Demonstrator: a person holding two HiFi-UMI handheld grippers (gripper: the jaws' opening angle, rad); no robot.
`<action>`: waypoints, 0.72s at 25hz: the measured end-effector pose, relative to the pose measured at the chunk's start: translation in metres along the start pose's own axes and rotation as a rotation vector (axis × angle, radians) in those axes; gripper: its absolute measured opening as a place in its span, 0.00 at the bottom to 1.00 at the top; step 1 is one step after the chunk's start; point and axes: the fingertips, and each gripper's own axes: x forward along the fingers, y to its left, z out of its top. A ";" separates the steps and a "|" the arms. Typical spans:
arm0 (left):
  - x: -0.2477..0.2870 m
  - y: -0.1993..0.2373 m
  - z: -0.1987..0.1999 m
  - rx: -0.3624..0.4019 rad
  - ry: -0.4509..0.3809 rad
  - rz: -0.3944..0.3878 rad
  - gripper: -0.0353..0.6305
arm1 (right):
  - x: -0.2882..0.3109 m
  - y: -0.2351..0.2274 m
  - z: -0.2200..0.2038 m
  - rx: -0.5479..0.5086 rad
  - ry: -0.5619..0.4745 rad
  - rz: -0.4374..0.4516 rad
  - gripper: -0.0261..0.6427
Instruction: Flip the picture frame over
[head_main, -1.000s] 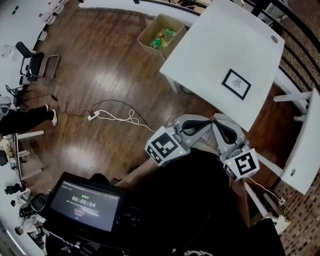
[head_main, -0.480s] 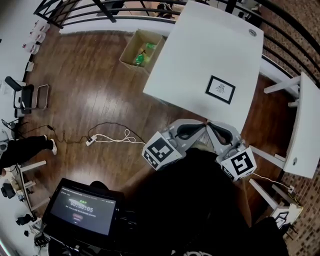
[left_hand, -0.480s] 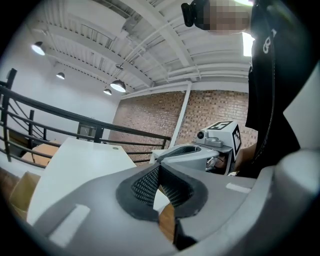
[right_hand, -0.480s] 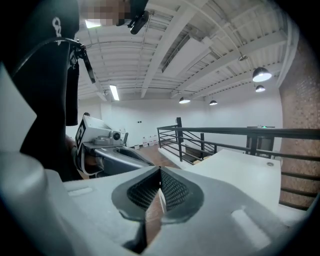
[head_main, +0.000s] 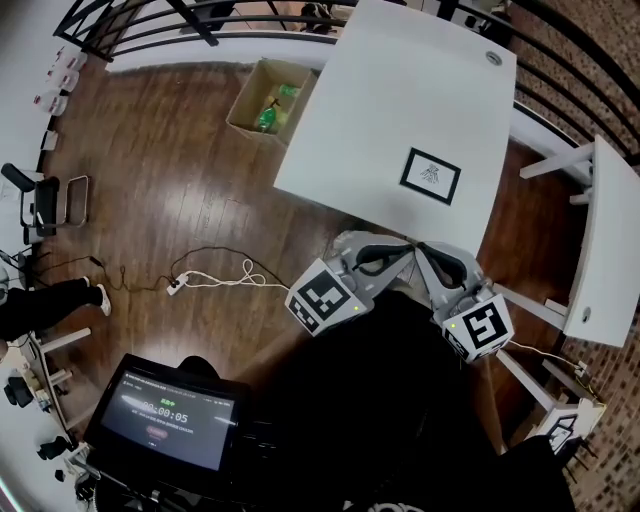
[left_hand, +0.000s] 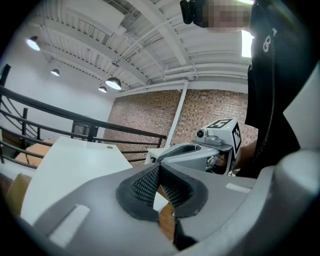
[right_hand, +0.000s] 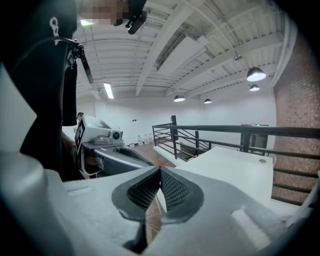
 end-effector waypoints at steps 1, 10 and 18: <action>0.001 0.000 -0.001 0.003 0.007 -0.005 0.08 | 0.000 -0.001 -0.001 0.002 0.002 -0.005 0.03; 0.029 0.013 -0.010 0.008 0.073 -0.062 0.08 | 0.000 -0.029 -0.013 0.033 0.018 -0.076 0.03; 0.055 0.057 -0.025 -0.005 0.162 -0.040 0.08 | -0.003 -0.086 -0.052 0.140 0.106 -0.190 0.03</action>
